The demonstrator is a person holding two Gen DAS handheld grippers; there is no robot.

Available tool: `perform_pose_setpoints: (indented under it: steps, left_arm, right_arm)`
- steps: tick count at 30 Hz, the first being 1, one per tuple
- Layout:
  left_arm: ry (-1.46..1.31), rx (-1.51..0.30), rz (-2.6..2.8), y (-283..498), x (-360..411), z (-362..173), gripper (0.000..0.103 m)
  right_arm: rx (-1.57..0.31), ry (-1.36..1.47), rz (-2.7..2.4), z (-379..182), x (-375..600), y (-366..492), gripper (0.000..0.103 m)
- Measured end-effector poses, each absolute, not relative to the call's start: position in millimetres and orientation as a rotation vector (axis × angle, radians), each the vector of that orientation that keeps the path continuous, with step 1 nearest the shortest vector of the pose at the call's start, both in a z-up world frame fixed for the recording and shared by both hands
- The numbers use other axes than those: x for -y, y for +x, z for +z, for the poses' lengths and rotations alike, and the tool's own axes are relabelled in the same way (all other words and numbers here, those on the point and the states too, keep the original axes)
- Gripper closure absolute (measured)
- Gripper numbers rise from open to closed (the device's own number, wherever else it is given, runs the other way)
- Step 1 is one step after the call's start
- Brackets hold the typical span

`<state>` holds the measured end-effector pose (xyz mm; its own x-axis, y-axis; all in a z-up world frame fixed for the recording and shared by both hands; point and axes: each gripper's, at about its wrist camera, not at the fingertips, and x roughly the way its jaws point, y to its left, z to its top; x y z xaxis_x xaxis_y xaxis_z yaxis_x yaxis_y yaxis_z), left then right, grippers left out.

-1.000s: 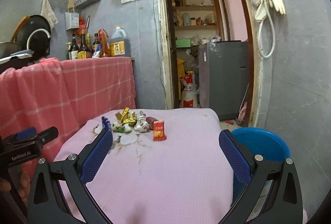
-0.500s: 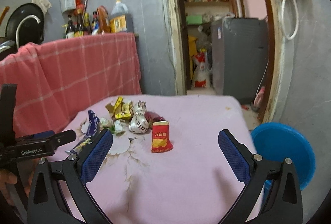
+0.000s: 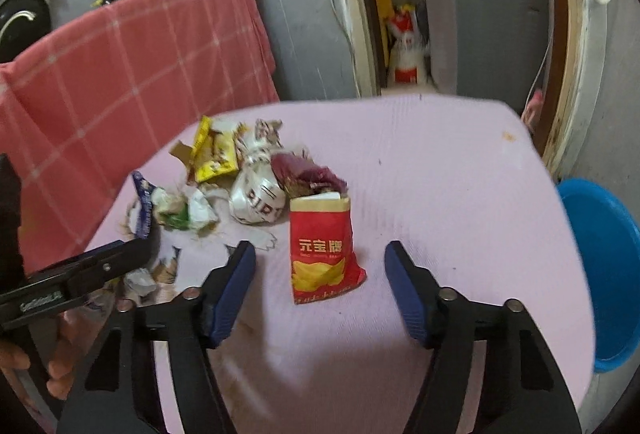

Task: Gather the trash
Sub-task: 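Grasp the blue milk-powder bag with left tool while right tool grasps red snack packet, then carry both items to the blue bucket and open both tools to drop them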

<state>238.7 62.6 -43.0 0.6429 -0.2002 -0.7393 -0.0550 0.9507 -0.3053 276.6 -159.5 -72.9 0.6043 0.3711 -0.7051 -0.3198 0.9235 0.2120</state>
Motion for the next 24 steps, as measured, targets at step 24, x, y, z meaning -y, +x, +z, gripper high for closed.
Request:
perform_pose_setpoints:
  steps: [24]
  left_arm:
    - [-0.384,-0.636,-0.098,186.7,-59.9,8.6,0.066]
  right_arm:
    - [-0.549,0.034,0.473,-28.3,159.7,226.5,0.07]
